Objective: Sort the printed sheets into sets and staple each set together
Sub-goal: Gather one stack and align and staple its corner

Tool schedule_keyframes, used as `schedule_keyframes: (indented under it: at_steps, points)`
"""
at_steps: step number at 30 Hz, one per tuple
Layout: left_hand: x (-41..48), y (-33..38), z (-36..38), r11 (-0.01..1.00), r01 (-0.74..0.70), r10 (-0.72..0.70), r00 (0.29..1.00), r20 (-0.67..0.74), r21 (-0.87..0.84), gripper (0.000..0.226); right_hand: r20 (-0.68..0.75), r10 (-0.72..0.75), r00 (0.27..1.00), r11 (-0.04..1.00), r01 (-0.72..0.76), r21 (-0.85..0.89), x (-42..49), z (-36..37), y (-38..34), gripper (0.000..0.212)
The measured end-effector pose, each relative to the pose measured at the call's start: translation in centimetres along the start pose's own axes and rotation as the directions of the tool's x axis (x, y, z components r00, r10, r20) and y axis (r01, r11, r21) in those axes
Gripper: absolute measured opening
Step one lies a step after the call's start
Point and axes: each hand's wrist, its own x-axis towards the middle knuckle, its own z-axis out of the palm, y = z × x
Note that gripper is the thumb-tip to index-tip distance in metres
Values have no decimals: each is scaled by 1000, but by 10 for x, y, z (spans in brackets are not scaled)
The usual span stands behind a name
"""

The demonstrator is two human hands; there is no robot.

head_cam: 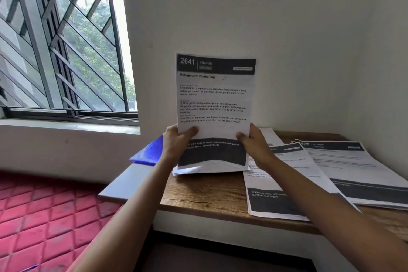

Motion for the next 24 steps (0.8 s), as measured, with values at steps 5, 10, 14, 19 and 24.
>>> schedule_keyframes:
  at_steps: [5,10,14,19,24]
  points:
    - [-19,-36,7,998,62,-62,998,0,32,32,13,13,1000,999,-12,-49,-11,4,15,34]
    - [-22,-35,11,993,16,-12,999,-38,113,36,33,15,999,996,-12,-87,-14,4,16,34]
    - [-17,-23,11,983,-57,65,997,-38,177,29,37,6,999,995,-2,-98,-9,-1,4,34]
    - [-16,-5,-2,985,122,-99,978,186,-118,10,88,16,996,996,-8,-92,0,-21,-10,37]
    - [-15,6,-22,877,392,-164,789,592,-279,22,243,169,955,983,-180,24,-6,-44,-12,36]
